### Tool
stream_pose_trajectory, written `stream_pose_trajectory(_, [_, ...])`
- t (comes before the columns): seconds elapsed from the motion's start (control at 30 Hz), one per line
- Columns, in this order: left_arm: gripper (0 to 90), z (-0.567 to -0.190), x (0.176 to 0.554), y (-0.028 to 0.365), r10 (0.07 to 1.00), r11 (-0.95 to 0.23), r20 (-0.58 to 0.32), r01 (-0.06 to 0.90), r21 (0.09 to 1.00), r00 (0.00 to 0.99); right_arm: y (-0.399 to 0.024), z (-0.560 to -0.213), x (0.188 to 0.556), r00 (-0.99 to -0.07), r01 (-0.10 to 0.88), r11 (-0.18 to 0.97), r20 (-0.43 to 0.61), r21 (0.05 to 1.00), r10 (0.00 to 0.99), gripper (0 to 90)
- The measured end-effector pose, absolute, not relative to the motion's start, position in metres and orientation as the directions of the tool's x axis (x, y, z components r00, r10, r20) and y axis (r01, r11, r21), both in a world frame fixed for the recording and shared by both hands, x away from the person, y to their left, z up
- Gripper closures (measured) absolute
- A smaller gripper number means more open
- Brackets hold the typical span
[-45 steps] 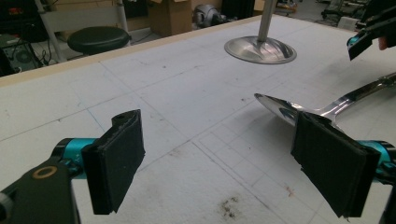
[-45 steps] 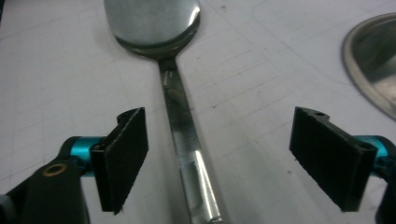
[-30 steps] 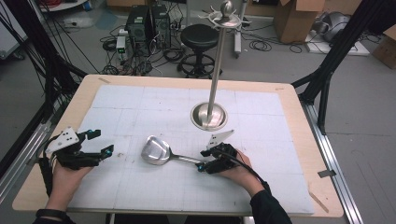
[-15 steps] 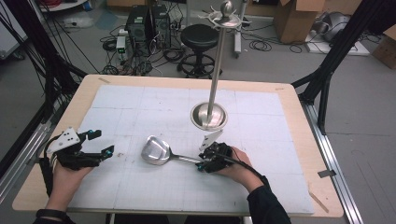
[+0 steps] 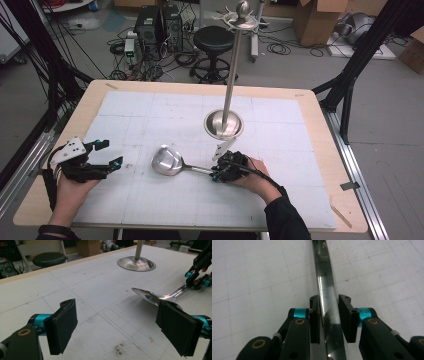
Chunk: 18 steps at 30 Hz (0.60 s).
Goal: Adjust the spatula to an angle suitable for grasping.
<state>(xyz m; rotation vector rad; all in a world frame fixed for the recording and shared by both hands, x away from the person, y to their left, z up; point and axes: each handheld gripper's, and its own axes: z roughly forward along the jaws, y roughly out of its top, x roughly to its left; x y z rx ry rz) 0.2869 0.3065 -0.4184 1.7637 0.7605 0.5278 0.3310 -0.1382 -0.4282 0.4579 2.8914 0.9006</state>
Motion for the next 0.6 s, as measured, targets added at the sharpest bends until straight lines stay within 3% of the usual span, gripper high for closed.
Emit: stream_pose_trajectory(0.6, [17.8, -0.4171, 0.2859, 0.3091, 0.717, -0.191, -0.023, 0.227, 0.955, 0.697, -0.1324, -0.4281, 0.3327, -0.965, 0.193, 0.776, -0.029, 0.601, 0.262, 75.2])
